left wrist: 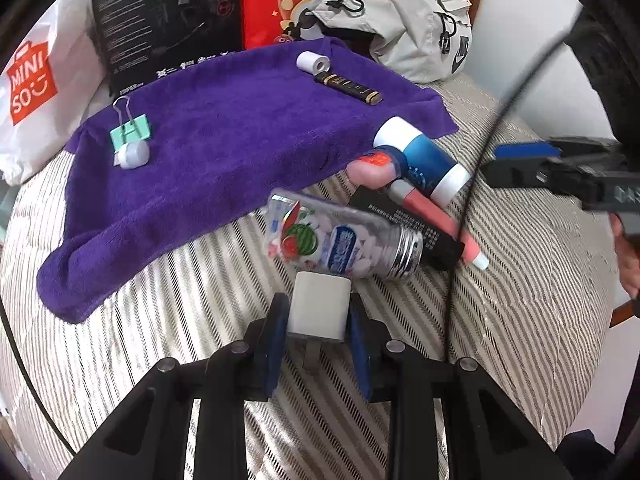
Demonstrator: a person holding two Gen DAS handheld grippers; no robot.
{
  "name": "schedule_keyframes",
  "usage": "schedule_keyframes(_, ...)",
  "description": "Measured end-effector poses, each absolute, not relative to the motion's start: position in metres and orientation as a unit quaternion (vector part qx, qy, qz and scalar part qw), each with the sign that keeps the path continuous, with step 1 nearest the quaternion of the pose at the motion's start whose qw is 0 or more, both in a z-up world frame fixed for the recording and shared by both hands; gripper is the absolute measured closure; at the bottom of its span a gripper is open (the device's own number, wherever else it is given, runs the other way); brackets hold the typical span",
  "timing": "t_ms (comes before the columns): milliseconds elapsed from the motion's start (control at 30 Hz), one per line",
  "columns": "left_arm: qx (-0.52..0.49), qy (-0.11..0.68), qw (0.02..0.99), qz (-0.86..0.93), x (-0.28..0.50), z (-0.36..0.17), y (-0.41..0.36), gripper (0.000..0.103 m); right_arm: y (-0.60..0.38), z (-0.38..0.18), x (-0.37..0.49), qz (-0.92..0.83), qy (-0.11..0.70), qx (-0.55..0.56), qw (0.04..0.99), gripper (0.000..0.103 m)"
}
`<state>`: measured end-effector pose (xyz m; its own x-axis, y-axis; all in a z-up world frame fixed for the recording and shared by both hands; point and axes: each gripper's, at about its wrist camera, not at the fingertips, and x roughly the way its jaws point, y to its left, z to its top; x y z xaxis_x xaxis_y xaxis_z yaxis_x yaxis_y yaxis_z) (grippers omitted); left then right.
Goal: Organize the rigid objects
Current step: 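Grasp the white plug charger with the left gripper, then grasp the blue-white bottle with the right gripper while the left gripper holds the plug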
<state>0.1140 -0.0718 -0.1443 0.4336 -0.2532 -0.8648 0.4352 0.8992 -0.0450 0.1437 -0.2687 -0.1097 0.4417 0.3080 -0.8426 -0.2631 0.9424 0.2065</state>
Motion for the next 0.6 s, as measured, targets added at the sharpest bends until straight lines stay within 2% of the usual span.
schedule_keyframes(333,0.083,0.496,0.841,-0.199,0.111,-0.145,-0.063,0.075,-0.242,-0.138,0.178,0.151,0.522,-0.004,0.84,0.044)
schedule_keyframes(600,0.082,0.495,0.841,-0.201,0.111,-0.145,-0.062,0.075,-0.245,-0.136,0.178,0.137,0.519,-0.026,0.843,0.044)
